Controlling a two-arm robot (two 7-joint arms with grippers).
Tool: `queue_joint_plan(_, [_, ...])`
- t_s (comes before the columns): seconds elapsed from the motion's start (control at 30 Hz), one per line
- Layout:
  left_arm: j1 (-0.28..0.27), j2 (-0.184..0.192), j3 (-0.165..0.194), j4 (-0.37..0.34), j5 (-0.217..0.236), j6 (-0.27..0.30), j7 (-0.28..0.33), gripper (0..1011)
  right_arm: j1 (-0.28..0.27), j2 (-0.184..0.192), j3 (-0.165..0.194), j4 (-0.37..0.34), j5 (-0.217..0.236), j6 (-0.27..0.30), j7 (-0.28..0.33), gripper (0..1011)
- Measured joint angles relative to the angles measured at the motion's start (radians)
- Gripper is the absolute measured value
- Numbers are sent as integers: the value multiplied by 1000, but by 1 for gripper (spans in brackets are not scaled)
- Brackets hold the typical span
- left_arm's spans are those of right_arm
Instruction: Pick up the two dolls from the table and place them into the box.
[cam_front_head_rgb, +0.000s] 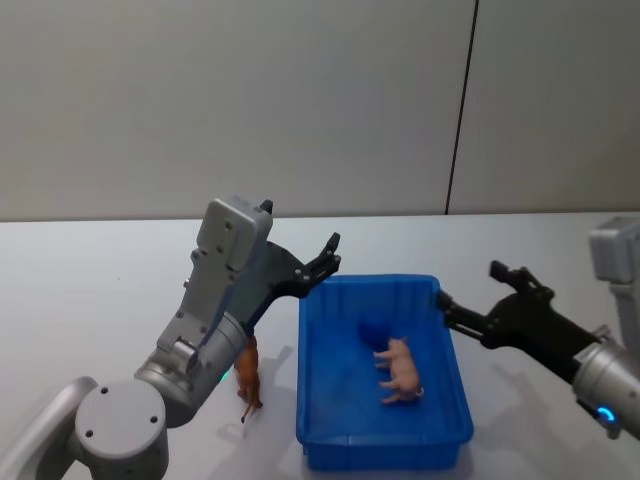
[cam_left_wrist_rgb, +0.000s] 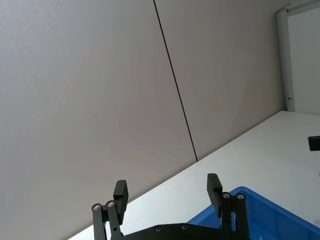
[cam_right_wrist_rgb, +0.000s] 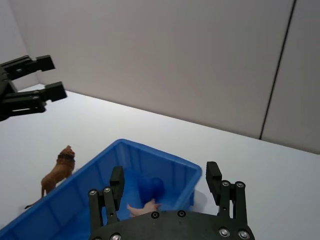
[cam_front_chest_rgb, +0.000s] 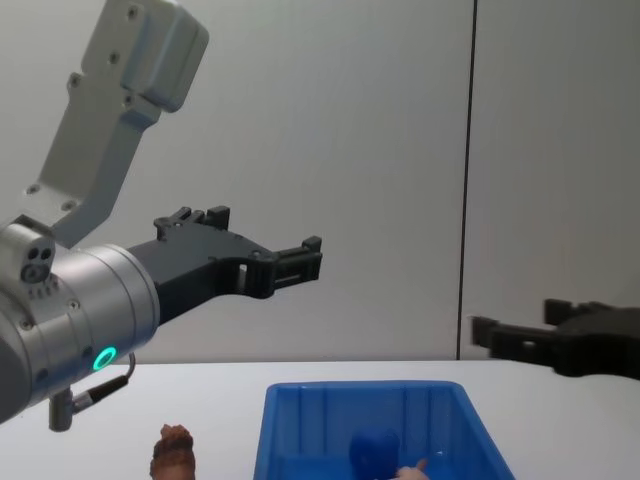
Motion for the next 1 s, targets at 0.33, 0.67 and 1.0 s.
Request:
queue_joint_plan(0.33, [2,0,0,-2,7,7,2,1001,-28,37,27,-12,30,-12,-26,1003])
queue_joint_plan(0.67, [28,14,-4,-40,31,67,63,1001,-40,53,39,-18,42,-19,-38,1003])
queue_joint_plan(1.0, [78,35,-12,-88,6,133,164,1001,-45,61,44,-20,48,-21,-43,1003])
